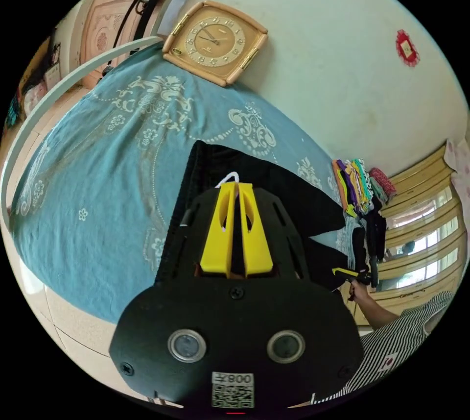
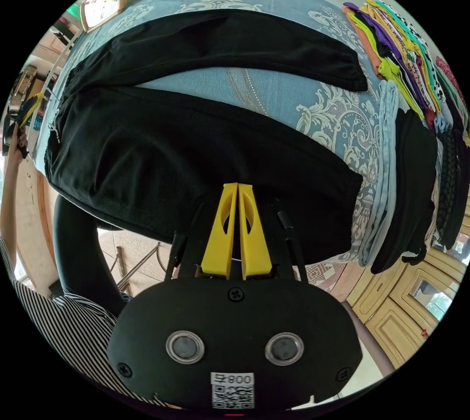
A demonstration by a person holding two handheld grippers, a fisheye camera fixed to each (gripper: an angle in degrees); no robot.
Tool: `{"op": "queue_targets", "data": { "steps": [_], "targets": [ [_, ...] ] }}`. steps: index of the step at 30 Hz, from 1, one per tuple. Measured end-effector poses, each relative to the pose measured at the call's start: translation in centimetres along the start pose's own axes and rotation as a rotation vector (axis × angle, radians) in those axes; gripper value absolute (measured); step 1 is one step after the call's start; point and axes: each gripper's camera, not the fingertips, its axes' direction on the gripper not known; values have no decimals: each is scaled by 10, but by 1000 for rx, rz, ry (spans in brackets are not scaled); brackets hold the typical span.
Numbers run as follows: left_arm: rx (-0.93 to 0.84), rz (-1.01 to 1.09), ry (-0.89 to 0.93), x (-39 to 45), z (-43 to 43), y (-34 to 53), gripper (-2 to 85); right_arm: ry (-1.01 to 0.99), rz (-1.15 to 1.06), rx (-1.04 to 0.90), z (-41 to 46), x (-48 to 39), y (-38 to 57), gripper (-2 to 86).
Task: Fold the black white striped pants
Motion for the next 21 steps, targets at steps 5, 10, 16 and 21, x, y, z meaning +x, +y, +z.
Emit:
{"op": "queue_targets", "data": {
  "steps": [5,10,16,21],
  "targets": [
    [-141,53,-35,20,29,15,31,-19,-2,-17,2,7,-7,0],
    [-90,-47,-90,6,18,38,21,-103,66,47,-10,25,-1,0],
    [-244,-92,-255,-6,48,63,6,-12,33,0,8,26,2,0],
    [-7,-216,-182,-18,-8,92,15,-115,41,106,-14,26,12,0]
  ]
}}
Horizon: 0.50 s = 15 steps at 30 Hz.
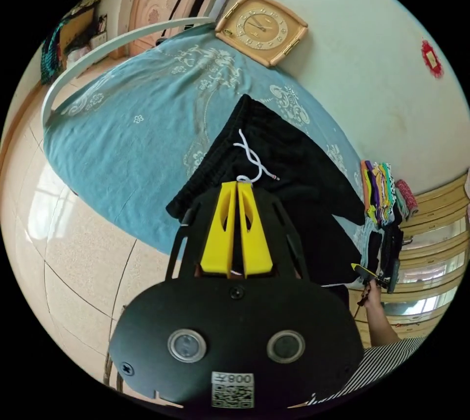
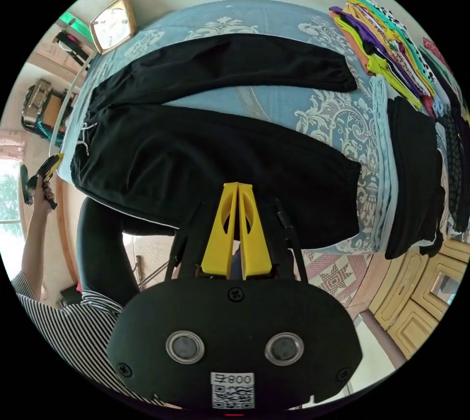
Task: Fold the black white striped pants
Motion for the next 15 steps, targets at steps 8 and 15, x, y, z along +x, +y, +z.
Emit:
{"op": "queue_targets", "data": {
  "steps": [8,15],
  "targets": [
    [-111,-297,119,-60,33,46,24,-130,-256,-31,12,-78,20,1],
    [-82,-243,71,-50,32,35,12,-119,-277,-86,26,-80,18,2]
  ]
}}
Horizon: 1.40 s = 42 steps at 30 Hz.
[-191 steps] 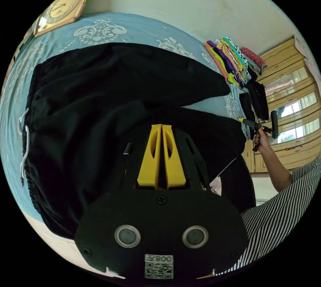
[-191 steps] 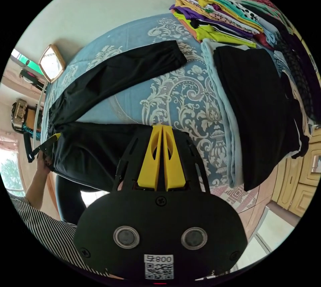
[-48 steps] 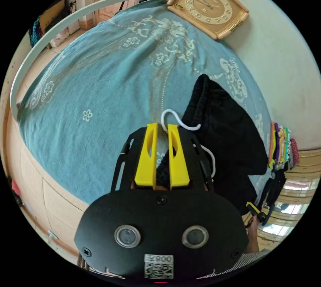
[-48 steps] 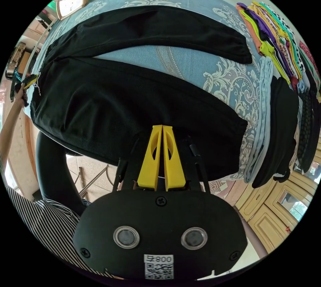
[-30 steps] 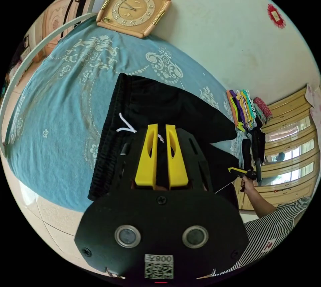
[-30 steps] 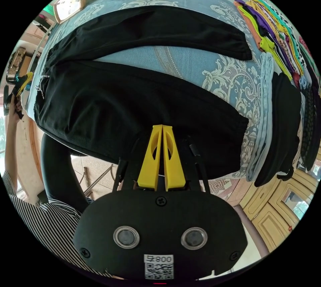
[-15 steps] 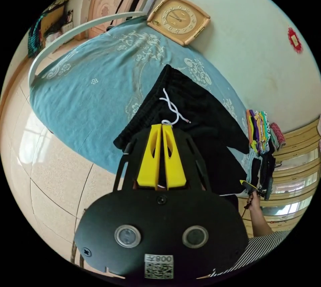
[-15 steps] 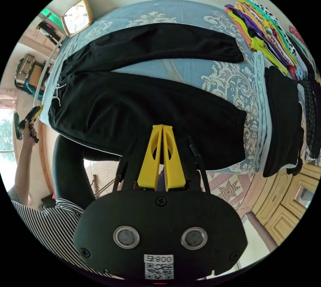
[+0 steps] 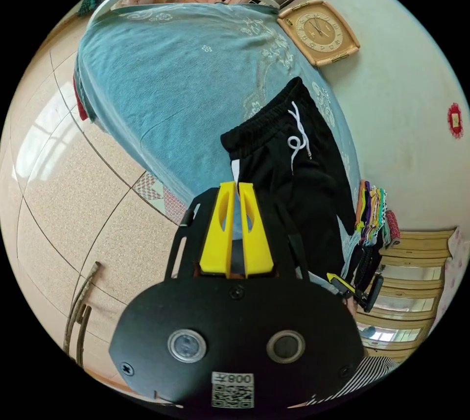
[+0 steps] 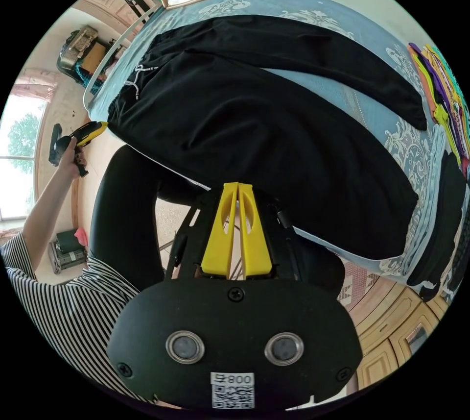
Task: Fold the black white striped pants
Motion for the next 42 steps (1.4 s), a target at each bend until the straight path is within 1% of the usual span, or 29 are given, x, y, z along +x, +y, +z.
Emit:
{"op": "queue_targets", "data": {
  "steps": [3,5,6,8,10,13,15,19,20,21,22,23,26,29,32,36,38,40,42],
  "targets": [
    [67,42,-71,19,-10,-2,6,-19,2,30,-7,10,-11,3],
    [116,80,-82,35,-15,-4,4,-49,6,69,-14,18,-32,5],
    [148,103,-68,47,-17,-7,3,-57,3,79,-16,20,-39,5],
    [152,152,-16,67,-14,-17,3,-71,-23,117,-22,23,-72,11],
    [138,215,27,91,-5,-31,2,-71,-50,134,-25,22,-102,9],
    [64,327,51,139,22,-65,2,-59,-84,163,-25,19,-152,3],
    [8,409,28,179,52,-92,2,-58,-104,161,-19,17,-181,2],
    [-95,466,-22,224,106,-131,2,-11,-142,110,12,13,-230,0],
    [-114,477,-65,234,124,-141,2,4,-148,83,25,14,-239,-1],
    [-135,490,-125,243,140,-151,2,17,-149,69,32,15,-243,-1],
    [-153,500,-147,247,148,-156,3,37,-158,48,43,17,-250,-2],
    [-120,520,-127,254,151,-163,3,16,-166,69,42,21,-253,-2],
    [-123,543,-118,269,155,-181,3,-30,-154,95,42,33,-260,-2],
    [-100,591,-113,283,150,-189,3,-15,-169,122,41,34,-262,-2],
    [-73,633,-42,299,134,-204,5,-34,-172,147,41,36,-263,0],
    [-37,642,33,319,115,-240,15,-108,-180,119,40,37,-263,0],
    [-69,636,94,324,111,-259,23,-136,-195,125,33,39,-255,0],
    [-33,646,70,331,107,-274,33,-133,-199,157,26,42,-250,1],
    [-40,650,-59,343,113,-300,50,-144,-210,175,19,45,-254,1]
  ]
}}
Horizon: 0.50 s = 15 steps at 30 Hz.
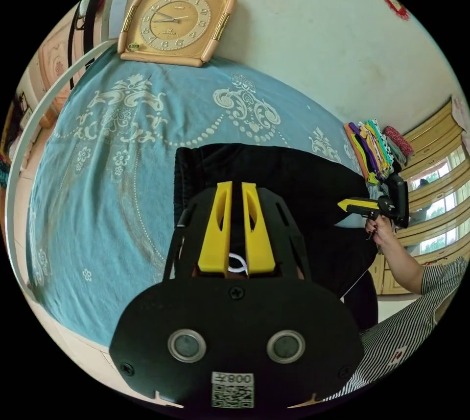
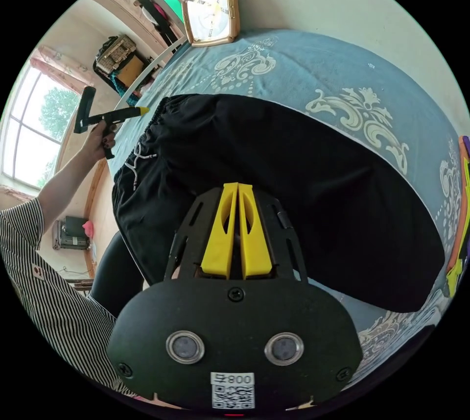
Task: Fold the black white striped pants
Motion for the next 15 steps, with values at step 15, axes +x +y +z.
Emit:
{"op": "queue_targets", "data": {
  "steps": [15],
  "targets": [
    [-340,254,-273,17,69,-158,78,160,-150,-47,28,8,-120,55]
  ]
}}
